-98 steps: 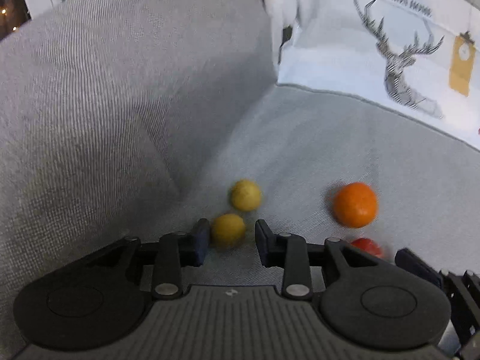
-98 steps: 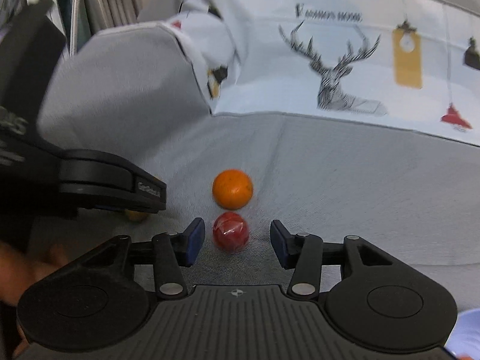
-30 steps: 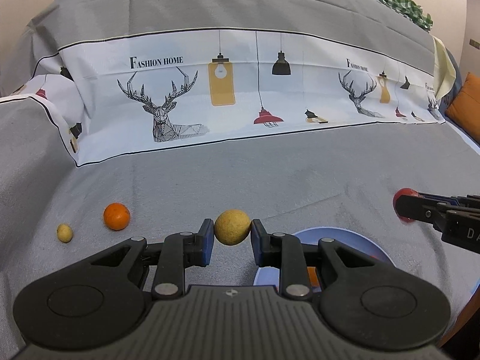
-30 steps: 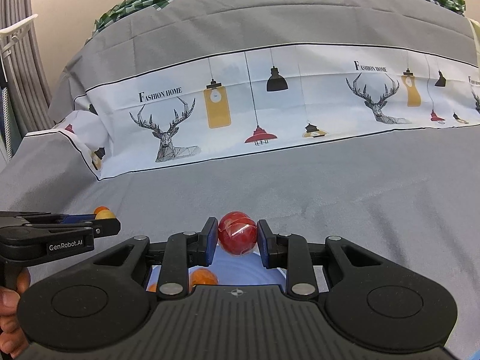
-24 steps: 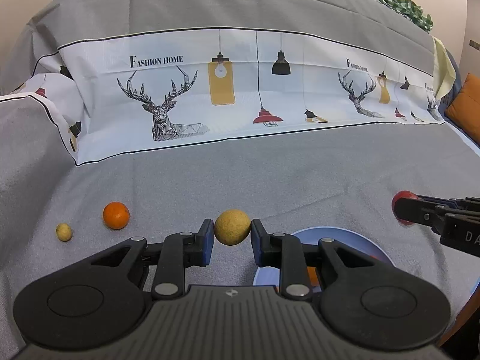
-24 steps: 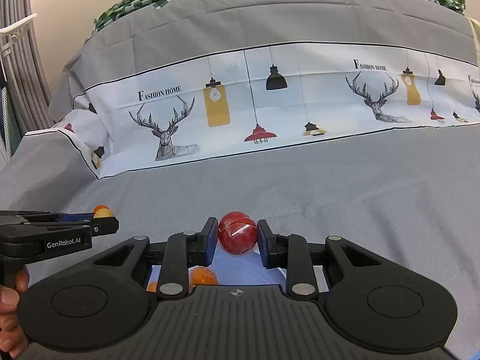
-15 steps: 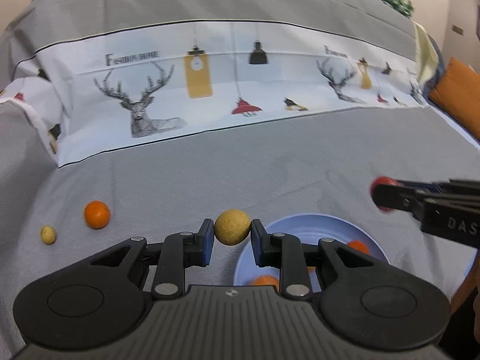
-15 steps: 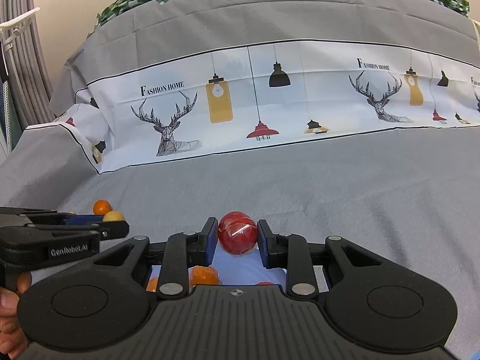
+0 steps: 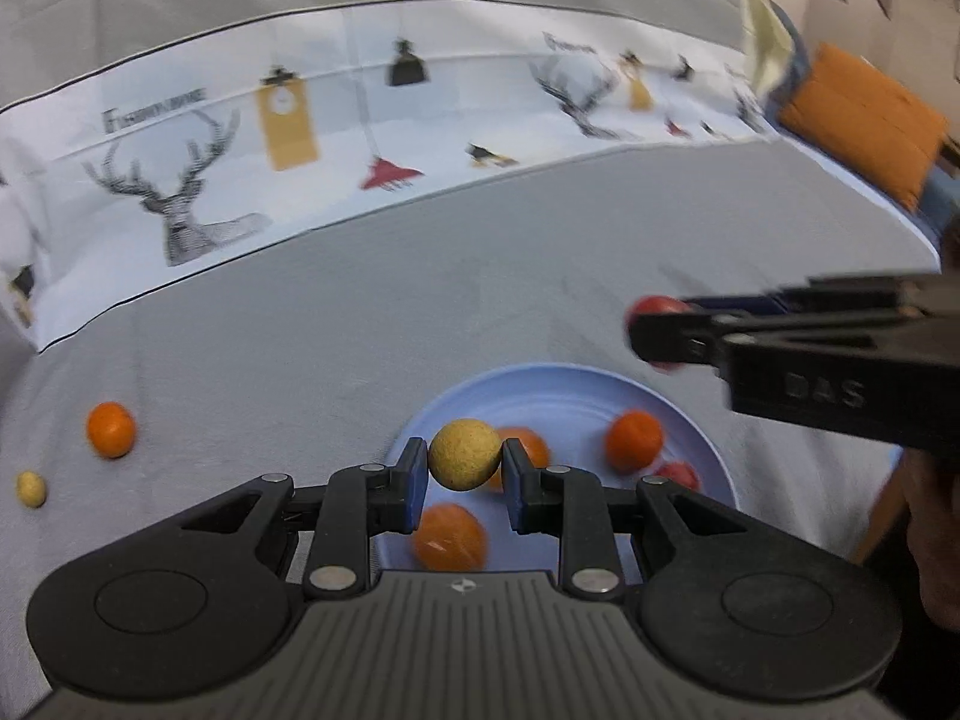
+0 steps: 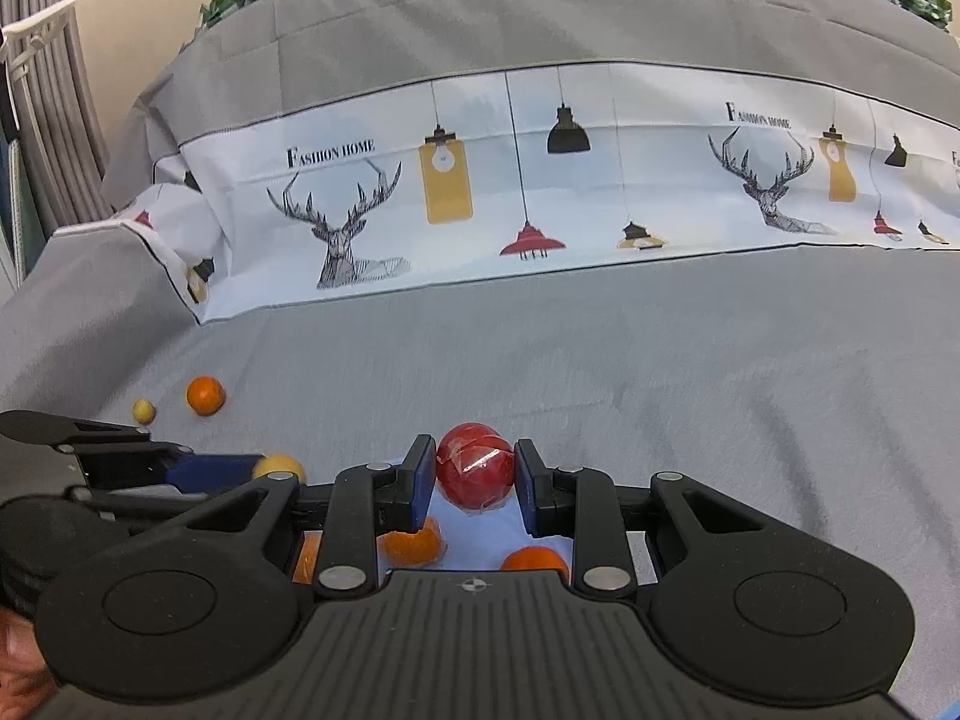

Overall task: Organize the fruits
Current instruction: 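Carry the yellow fruit and red wrapped fruit over the blue plate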

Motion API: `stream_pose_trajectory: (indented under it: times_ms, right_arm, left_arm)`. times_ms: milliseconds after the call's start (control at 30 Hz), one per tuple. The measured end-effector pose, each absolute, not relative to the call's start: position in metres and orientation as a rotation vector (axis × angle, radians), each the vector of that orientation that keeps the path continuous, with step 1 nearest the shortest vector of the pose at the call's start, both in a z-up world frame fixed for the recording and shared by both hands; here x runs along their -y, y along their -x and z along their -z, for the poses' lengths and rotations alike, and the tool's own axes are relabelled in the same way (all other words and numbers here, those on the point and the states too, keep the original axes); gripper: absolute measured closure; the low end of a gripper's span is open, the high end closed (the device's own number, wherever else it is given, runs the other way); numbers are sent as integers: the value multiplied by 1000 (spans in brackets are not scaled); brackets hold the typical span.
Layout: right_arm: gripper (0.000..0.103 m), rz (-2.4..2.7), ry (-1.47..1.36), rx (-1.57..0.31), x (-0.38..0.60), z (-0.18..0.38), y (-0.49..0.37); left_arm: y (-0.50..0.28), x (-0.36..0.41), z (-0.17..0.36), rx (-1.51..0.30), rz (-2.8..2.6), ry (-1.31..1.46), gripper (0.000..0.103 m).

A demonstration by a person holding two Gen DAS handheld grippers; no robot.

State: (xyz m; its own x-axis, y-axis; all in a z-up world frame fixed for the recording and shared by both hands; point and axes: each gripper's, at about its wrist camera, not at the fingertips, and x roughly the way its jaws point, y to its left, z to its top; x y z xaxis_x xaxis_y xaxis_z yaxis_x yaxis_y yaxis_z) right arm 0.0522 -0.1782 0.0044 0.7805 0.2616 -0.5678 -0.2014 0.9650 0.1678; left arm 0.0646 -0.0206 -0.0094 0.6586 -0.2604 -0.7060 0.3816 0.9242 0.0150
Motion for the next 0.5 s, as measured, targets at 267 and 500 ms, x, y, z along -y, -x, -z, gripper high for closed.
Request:
stream_pose_trajectory:
  times_ms: [267,500]
  right_arm:
    - [74,-247,-83,-656,175,1,-53]
    - [74,-252,-76,-671,174,2,-53]
  left_arm:
    - [-58,33,18,-779,422,-222,74]
    - [-60,34,18,-786,435,-232,74]
